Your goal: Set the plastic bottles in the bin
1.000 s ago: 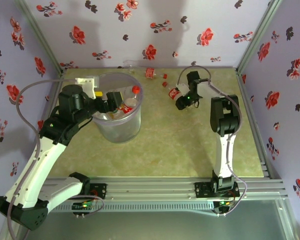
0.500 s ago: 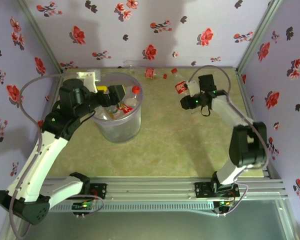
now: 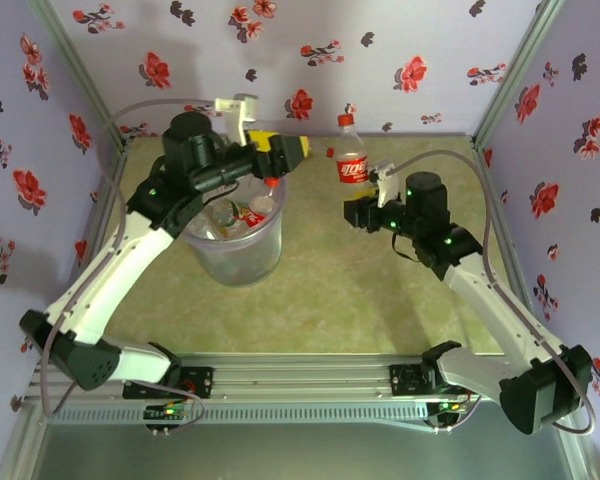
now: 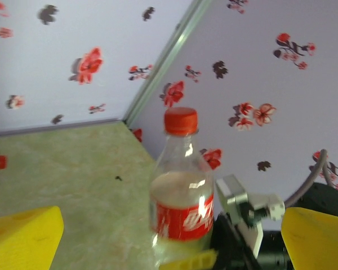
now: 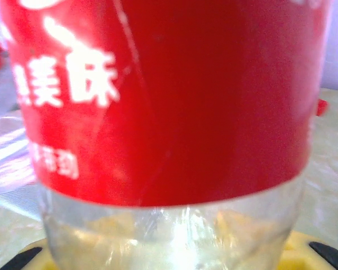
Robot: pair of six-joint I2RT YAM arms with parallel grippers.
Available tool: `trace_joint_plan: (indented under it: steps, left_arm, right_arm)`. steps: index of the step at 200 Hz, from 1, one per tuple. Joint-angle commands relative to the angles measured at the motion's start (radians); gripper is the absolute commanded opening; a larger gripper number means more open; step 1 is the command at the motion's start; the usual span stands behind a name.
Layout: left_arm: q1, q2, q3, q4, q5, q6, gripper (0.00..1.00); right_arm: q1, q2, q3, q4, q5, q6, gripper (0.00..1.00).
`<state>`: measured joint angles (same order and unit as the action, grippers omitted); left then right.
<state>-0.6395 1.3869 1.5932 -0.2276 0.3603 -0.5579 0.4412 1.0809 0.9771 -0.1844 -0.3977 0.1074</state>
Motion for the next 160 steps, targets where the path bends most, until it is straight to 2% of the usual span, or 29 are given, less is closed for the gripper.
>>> trace_joint_plan:
  steps: [1, 39, 103, 143, 160]
  left_arm:
    - [-0.036, 0.062, 0.076, 0.026, 0.035, 0.026, 1.0]
    - [-0.08, 0.14, 0.145, 0.0, 0.043, 0.04, 1.0]
    - [-0.123, 0.215, 0.192, -0.019, 0.079, 0.034, 1.0]
    - [-0.134, 0.205, 0.174, -0.037, 0.084, 0.04, 0.96]
    - [-0.135, 0.204, 0.167, -0.038, 0.085, 0.042, 0.91]
  right_arm:
    - [0.047, -0.025, -0.014, 0.075, -0.013, 0.044, 0.3]
    - [0.115, -0.014, 0.022, 0.087, -0.042, 0.027, 0.3]
    - [0.134, -0.005, 0.04, 0.134, -0.058, 0.021, 0.3]
    - [0.134, -0.019, 0.028, 0.183, 0.003, 0.016, 0.32]
    - [0.134, -0.02, 0.026, 0.201, -0.001, 0.023, 0.32]
